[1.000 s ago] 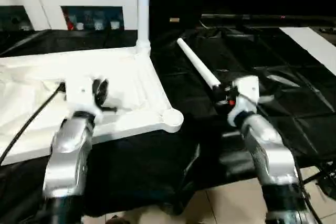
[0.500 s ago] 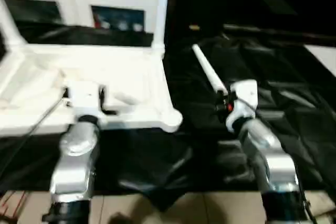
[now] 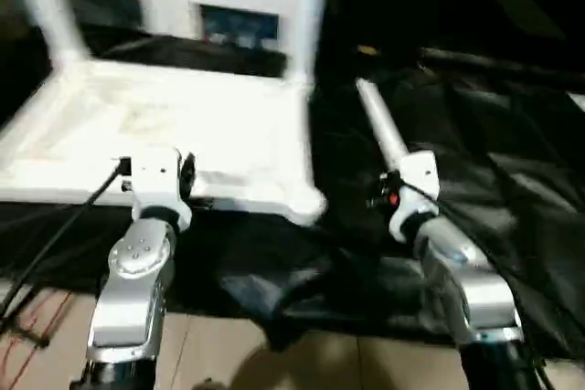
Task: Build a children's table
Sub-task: Move to table
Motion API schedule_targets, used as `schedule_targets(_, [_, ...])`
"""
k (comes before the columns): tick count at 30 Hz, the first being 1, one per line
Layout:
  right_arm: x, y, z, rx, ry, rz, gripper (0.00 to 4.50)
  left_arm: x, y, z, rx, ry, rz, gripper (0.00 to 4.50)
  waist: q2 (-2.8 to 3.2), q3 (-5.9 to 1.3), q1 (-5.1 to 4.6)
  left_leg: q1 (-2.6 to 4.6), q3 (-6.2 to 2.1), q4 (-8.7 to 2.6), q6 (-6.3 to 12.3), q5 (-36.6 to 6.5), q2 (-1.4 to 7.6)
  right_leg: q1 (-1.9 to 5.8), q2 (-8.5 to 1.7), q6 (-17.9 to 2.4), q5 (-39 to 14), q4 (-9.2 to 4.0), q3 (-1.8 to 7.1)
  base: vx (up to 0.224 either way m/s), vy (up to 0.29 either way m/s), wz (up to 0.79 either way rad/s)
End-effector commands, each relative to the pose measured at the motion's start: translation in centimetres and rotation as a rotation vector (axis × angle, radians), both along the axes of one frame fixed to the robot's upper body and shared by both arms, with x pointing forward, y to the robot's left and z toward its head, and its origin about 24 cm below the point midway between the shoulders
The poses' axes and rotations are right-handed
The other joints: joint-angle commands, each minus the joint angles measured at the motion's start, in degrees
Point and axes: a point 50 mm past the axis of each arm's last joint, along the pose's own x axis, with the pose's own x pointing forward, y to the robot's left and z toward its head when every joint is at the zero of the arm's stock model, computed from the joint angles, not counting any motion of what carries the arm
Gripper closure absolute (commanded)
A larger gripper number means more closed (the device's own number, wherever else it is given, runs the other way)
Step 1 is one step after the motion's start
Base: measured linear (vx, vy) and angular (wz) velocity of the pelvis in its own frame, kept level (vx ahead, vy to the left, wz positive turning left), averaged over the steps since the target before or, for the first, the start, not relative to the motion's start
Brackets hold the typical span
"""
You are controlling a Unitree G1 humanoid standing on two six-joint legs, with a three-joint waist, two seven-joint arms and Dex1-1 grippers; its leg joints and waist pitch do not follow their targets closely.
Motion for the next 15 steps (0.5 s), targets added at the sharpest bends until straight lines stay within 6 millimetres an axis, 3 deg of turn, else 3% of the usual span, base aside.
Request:
schedule_targets(1, [0.2, -0.1, 0.3, 0.009, -0.001, -0.015, 3.73, -0.1, 0.0, 0.4, 0.001, -0.007, -0.006, 3.6, 2.37, -2.57, -1.34, 4.3, -4.78, -8.23, 2.21, -31.1, 10.01, -0.08, -5.24, 2.2, -22.5, -1.3, 5.18, 0.0, 0.0, 0.0])
schedule_targets(2, [0.2, -0.1, 0.3, 0.01, 0.0, -0.015, 3.73, -0.1, 0.0, 0.4, 0.001, -0.007, -0.005, 3.6, 2.17, -2.53, -2.05, 5.75, -5.53, -10.65, 0.85, -39.7, 11.5, -3.19, -4.16, 1.1, -9.9, 4.89, 7.36, 0.067, 0.055, 0.0])
schedule_targets(3, [0.2, 0.0, 0.3, 0.008, 0.001, -0.01, 3.73, -0.1, 0.1, 0.4, 0.002, -0.006, -0.003, 3.6, 1.64, -2.99, -2.48, 7.13, -5.67, -10.04, 2.2, -38.6, 10.57, -5.1, -4.11, 1.0, -6.6, 5.73, 8.72, 0.128, 0.013, 0.13])
schedule_targets(4, [0.2, 0.0, 0.3, 0.004, 0.001, -0.003, 3.73, -0.1, 0.1, 0.4, 0.001, -0.005, -0.002, 3.6, 0.85, -3.09, -3.14, 7.32, -4.1, -8.63, 5.45, -32.5, 8.03, -6.51, -5.02, 0.3, -3.7, 4.83, 10.31, 0.193, -0.006, 0.19])
schedule_targets(5, [0.1, 0.0, 0.3, 0.002, 0.0, 0.0, 3.73, -0.1, 0.1, 0.4, 0.0, -0.004, -0.001, 3.6, -0.33, -3.08, -2.99, 4.34, -0.08, -6.69, 7.16, -27.0, 2.25, -4.23, -5.96, -1.3, -2.4, 0.26, 12.1, 0.132, -0.031, 0.16])
schedule_targets(6, [0.1, 0.0, 0.3, 0.0, 0.0, -0.003, 3.73, -0.1, 0.1, 0.4, 0.0, -0.003, -0.001, 3.6, -1.14, -3.46, -2.05, 0.91, 1.72, -4.66, 7.81, -21.9, -0.36, -0.85, -6.9, -3.7, -4.6, -1.5, 14.1, 0.167, -0.064, 0.09])
schedule_targets(7, [0.1, -0.1, 0.3, -0.002, 0.004, -0.022, 3.73, -0.1, 0.1, 0.4, 0.0, 0.001, -0.004, 3.6, -0.74, -3.56, 0.54, -1.44, 1.78, -0.13, 7.9, -11.6, -1.9, 2.77, -11.56, -6.1, -14.6, -4.9, 18.19, 0.167, -0.065, 0.0])
schedule_targets(8, [0.1, -0.1, 0.2, 0.008, 0.023, -0.032, 3.73, -0.1, 0.0, 0.4, -0.008, 0.001, -0.006, 3.6, -2.46, -4.8, 1.39, -6.18, 0.15, 3.84, 8.0, -3.6, -1.97, 7.23, -11.97, -8.2, -14.4, -4.57, 19.74, 0.167, -0.065, 0.0])
schedule_targets(9, [0.1, -0.2, 0.2, 0.011, 0.029, -0.034, 3.73, -0.1, 0.0, 0.4, -0.011, 0.001, -0.007, 3.6, -2.01, -5.38, 2.14, -6.82, -0.35, 4.11, 7.7, -0.4, -1.88, 7.39, -11.66, -9.4, -8.1, -4.06, 19.73, 0.142, -0.009, 0.04])
schedule_targets(10, [0.1, -0.2, 0.1, 0.033, 0.057, -0.041, 3.73, -0.1, -0.1, 0.3, -0.021, 0.006, -0.014, 3.6, -0.59, -6.39, 1.24, -8.42, -1.38, 0.49, 7.38, 14.6, -0.42, 5.75, -7.15, -10.2, 24.5, 1.67, 15.12, 0.105, 0.035, 0.11])
schedule_targets(11, [0.2, -0.3, 0.3, 0.051, 0.06, -0.05, 3.73, -0.1, -0.2, 0.2, -0.008, 0.017, -0.024, 3.6, 0.48, -6.69, 0.56, -6.5, -1.29, -1.11, 7.8, 22.8, -0.27, 3.76, -4.12, -8.4, 32.0, 3.64, 12.69, 0.105, 0.035, 0.11])
schedule_targets(12, [0.2, -0.3, 0.3, 0.051, 0.06, -0.05, 3.73, -0.1, -0.2, 0.2, -0.008, 0.017, -0.024, 3.6, 1.58, -6.91, -0.58, -3.4, -2.65, -0.66, 10.61, 32.8, 0.3, 0.63, -1.6, -5.2, 33.9, 5.41, 10.94, 0.054, 0.042, 0.01])
schedule_targets(13, [0.4, -0.5, 0.6, 0.076, 0.05, -0.057, 3.73, -0.1, -0.4, -0.1, -0.01, 0.036, -0.054, 3.6, 2.72, -6.75, -2.82, 2.48, -7.98, -0.04, 18.77, 47.4, 6.09, -7.06, -2.81, 0.8, 15.5, 7.6, 12.14, 0.051, 0.022, -0.15])
schedule_targets(14, [0.6, -0.6, 1.1, 0.08, 0.027, -0.036, 3.73, -0.1, -0.6, 0.2, -0.002, 0.018, -0.088, 3.6, 1.72, -7.57, -2.48, 4.41, -10.35, 1.97, 21.85, 65.4, 6.88, -9.15, -5.82, 5.2, 12.2, 6.16, 15.05, 0.051, 0.022, -0.15])
schedule_targets(15, [0.7, -0.6, 1.2, 0.08, 0.023, -0.032, 3.44, -0.1, -0.6, 0.2, -0.001, 0.014, -0.094, 3.54, -0.35, -7.65, -2.75, 1.39, -8.69, 2.67, 19.09, 67.3, 2.6, -7.85, -6.28, 7.4, 20.4, 4.35, 16.68, -0.031, 0.042, -0.28])
